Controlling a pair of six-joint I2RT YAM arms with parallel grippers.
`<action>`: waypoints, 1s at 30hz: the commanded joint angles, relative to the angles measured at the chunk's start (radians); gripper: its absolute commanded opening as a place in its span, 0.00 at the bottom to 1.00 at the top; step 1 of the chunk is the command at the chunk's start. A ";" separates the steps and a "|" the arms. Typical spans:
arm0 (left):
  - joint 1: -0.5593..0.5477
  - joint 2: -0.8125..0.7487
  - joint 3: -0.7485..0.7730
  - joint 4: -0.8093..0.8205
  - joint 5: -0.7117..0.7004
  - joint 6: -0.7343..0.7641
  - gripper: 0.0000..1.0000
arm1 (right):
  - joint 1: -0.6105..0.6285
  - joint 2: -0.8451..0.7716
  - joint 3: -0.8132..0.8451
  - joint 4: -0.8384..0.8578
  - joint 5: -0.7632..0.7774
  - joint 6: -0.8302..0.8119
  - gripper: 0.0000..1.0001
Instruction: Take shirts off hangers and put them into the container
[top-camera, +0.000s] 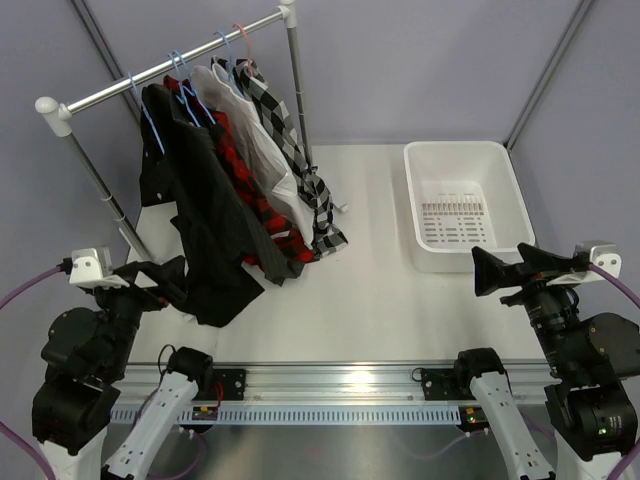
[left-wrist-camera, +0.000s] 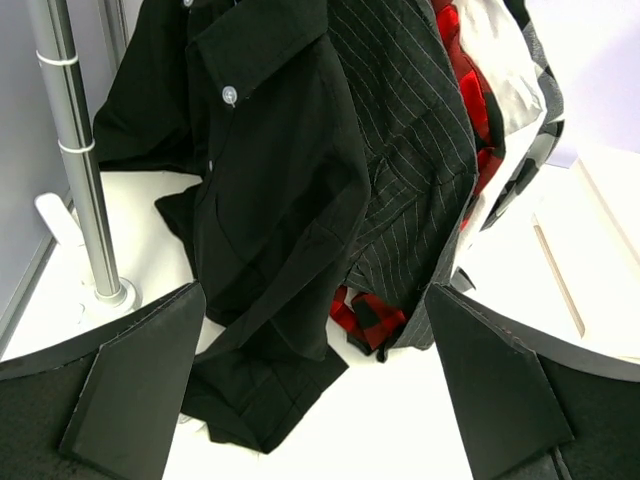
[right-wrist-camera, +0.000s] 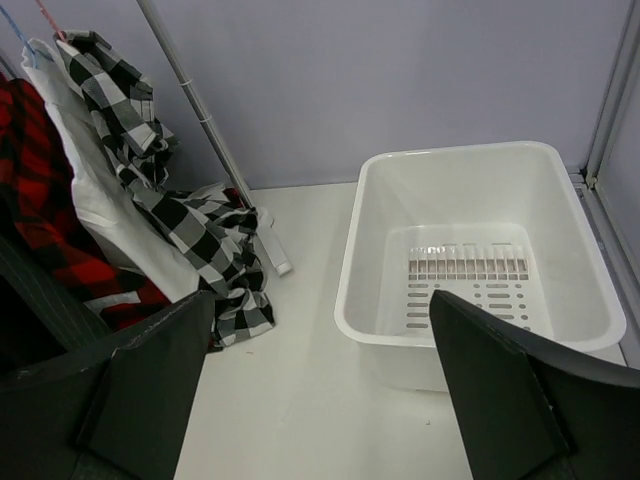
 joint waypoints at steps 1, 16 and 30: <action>-0.005 0.047 0.014 0.026 -0.030 -0.038 0.99 | 0.010 -0.003 -0.018 0.036 -0.072 -0.010 1.00; -0.005 0.415 0.198 0.170 -0.274 -0.110 0.99 | 0.010 0.050 -0.134 0.046 -0.236 0.055 1.00; -0.004 0.731 0.286 0.325 -0.489 -0.030 0.94 | 0.020 -0.042 -0.215 0.052 -0.224 0.039 0.99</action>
